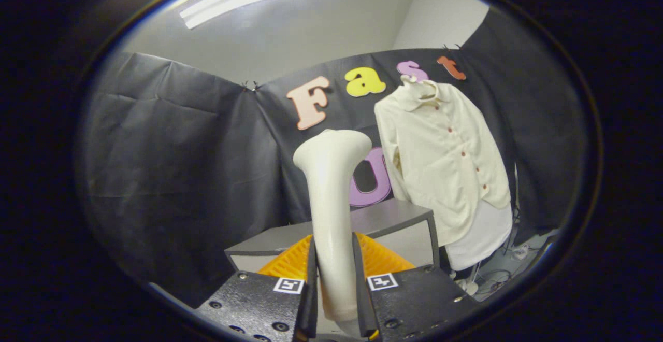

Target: Iron the clothes twice with a garment steamer, once on the left side and once on the right side.

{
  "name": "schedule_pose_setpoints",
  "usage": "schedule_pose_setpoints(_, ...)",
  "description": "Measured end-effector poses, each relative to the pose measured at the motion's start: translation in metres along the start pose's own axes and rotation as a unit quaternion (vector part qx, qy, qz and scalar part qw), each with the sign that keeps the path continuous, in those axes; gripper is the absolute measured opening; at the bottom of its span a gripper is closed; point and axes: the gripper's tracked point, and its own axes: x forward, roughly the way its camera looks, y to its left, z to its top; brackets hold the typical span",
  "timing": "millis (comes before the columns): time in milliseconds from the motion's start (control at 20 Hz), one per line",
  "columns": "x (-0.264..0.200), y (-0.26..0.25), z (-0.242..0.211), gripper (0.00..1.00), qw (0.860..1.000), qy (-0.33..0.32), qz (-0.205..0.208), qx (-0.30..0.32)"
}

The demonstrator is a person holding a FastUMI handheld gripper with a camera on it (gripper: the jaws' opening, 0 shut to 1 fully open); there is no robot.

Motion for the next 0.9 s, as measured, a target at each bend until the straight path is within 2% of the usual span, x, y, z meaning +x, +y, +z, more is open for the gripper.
schedule_pose_setpoints(150,-0.022,0.032,0.015,0.3,0.999,-0.02,-0.009,-0.045)
schedule_pose_setpoints(300,-0.037,0.053,0.008,0.3,0.999,-0.004,-0.004,-0.046)
schedule_pose_setpoints(450,-0.043,0.057,0.012,0.3,1.0,0.016,-0.004,-0.014)
schedule_pose_setpoints(700,-0.04,0.034,0.021,0.3,0.999,-0.004,-0.032,-0.034)
schedule_pose_setpoints(900,-0.038,0.038,0.014,0.3,0.999,0.008,-0.027,-0.035)
